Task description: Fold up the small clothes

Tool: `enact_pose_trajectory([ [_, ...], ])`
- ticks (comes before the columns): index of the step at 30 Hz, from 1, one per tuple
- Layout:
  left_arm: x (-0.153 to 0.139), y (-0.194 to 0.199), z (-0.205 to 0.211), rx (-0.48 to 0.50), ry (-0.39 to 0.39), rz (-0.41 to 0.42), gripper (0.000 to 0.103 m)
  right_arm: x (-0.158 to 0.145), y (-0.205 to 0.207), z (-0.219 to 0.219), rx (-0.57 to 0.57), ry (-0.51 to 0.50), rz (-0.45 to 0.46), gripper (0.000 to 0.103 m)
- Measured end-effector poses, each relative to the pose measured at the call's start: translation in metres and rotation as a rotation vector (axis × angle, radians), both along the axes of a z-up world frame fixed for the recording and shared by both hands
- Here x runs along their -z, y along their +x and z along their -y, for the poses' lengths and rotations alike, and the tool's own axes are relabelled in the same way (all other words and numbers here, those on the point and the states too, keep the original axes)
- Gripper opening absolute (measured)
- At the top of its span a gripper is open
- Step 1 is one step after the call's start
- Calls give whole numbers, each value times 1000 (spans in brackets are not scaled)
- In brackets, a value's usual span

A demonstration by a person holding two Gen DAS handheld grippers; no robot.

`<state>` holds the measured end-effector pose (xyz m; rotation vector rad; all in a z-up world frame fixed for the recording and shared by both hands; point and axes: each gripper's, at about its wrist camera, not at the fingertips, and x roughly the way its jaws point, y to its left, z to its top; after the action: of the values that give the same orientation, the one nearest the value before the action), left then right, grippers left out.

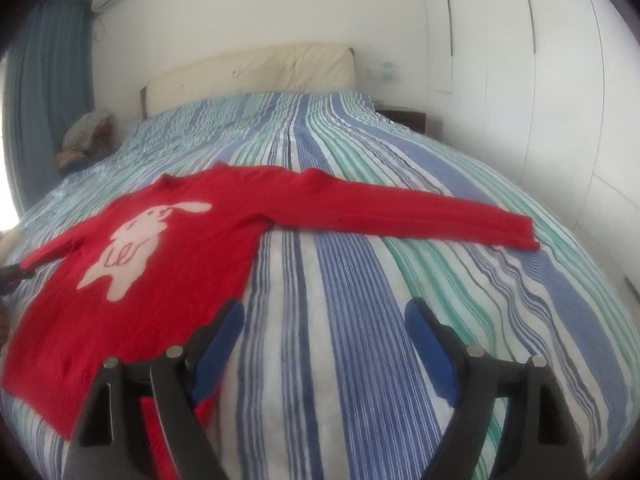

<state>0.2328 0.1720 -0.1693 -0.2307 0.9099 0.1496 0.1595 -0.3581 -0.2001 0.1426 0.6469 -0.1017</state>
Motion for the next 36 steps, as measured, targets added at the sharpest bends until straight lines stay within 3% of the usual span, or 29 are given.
enact_pose_trajectory([
  [3, 0, -5, 5, -6, 26, 5, 103, 35, 13, 11, 30, 70, -100, 82],
  [5, 2, -3, 8, -5, 48, -13, 103, 48, 10, 14, 30, 96, -94, 83],
  [16, 4, 1, 10, -5, 71, -23, 103, 50, 5, 16, 12, 116, -70, 89],
  [36, 4, 2, 10, -5, 72, -23, 103, 49, 2, 17, 10, 130, -51, 89],
])
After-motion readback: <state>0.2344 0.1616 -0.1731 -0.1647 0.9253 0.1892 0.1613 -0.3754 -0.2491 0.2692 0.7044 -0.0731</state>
